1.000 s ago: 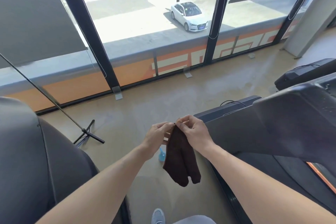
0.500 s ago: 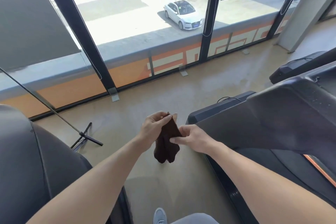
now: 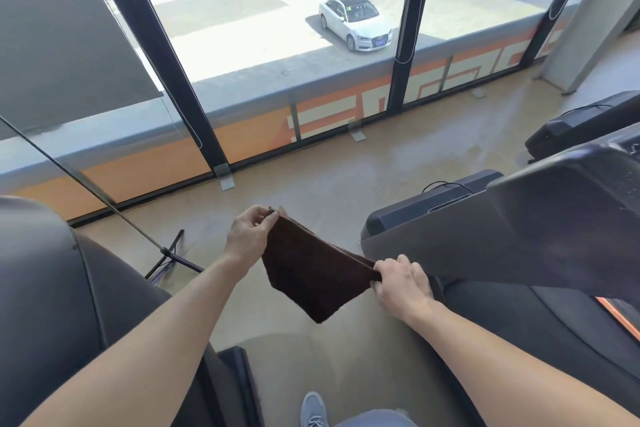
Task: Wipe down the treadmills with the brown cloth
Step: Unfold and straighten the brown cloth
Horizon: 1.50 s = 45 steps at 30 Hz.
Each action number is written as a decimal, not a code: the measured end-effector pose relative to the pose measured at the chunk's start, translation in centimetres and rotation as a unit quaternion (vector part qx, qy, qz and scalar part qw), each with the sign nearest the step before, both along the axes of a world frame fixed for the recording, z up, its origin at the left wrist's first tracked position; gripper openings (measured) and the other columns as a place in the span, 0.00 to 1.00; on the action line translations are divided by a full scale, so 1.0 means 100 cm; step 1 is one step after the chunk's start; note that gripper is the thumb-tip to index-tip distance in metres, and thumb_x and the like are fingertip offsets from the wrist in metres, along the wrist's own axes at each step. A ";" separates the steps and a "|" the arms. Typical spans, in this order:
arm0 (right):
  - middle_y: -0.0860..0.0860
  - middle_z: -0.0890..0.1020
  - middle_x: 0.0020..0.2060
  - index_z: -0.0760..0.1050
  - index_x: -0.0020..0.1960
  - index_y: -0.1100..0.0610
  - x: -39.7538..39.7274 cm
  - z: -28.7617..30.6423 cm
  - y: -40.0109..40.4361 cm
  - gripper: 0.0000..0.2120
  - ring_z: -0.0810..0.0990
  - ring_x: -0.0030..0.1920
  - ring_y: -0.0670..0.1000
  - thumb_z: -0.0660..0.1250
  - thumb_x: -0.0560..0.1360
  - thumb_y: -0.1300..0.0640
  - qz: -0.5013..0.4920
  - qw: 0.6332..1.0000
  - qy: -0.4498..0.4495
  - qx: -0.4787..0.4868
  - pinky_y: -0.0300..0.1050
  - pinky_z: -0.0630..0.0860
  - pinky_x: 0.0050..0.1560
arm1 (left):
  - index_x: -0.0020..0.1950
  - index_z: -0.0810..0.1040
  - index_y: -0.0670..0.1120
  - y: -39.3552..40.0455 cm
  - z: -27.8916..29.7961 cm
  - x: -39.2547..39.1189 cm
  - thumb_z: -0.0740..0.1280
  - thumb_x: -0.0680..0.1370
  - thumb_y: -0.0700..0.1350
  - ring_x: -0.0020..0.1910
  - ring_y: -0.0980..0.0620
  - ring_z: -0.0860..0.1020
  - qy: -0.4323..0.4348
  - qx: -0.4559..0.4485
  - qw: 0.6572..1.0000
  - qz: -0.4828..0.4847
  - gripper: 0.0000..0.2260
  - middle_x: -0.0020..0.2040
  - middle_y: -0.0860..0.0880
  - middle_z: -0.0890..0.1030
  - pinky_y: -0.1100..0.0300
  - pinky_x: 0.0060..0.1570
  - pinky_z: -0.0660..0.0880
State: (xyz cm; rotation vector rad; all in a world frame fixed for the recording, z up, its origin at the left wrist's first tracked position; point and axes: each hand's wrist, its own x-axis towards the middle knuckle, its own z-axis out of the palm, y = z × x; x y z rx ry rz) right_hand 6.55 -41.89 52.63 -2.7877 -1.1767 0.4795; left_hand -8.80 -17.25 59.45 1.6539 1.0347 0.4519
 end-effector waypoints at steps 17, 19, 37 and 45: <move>0.44 0.81 0.49 0.78 0.44 0.50 -0.017 0.034 0.008 0.11 0.75 0.53 0.49 0.72 0.75 0.43 0.390 0.911 -0.049 0.128 0.43 0.73 0.50 | 0.50 0.79 0.46 0.016 -0.051 -0.004 0.67 0.82 0.48 0.50 0.42 0.80 0.087 0.014 0.985 0.146 0.06 0.47 0.47 0.82 0.51 0.52 0.77; 0.44 0.80 0.46 0.74 0.41 0.52 -0.026 0.050 0.017 0.16 0.75 0.48 0.49 0.68 0.78 0.40 0.308 0.944 0.027 0.113 0.45 0.73 0.46 | 0.51 0.79 0.46 0.019 -0.049 -0.001 0.67 0.83 0.48 0.50 0.41 0.81 0.089 0.007 0.983 0.160 0.06 0.47 0.46 0.81 0.50 0.53 0.78; 0.59 0.85 0.37 0.73 0.38 0.59 0.006 0.052 0.016 0.22 0.88 0.42 0.55 0.84 0.65 0.49 -0.233 0.843 0.358 0.328 0.57 0.83 0.51 | 0.51 0.79 0.51 0.027 -0.038 0.000 0.66 0.82 0.48 0.51 0.43 0.80 -0.031 -0.052 0.989 0.138 0.03 0.47 0.47 0.81 0.52 0.45 0.81; 0.56 0.84 0.46 0.79 0.48 0.63 0.002 0.015 0.021 0.13 0.86 0.47 0.57 0.81 0.69 0.66 -0.382 0.762 0.442 0.281 0.54 0.86 0.50 | 0.49 0.81 0.52 0.010 -0.017 0.020 0.69 0.82 0.48 0.43 0.50 0.79 -0.058 -0.002 0.997 0.054 0.03 0.42 0.51 0.80 0.53 0.45 0.78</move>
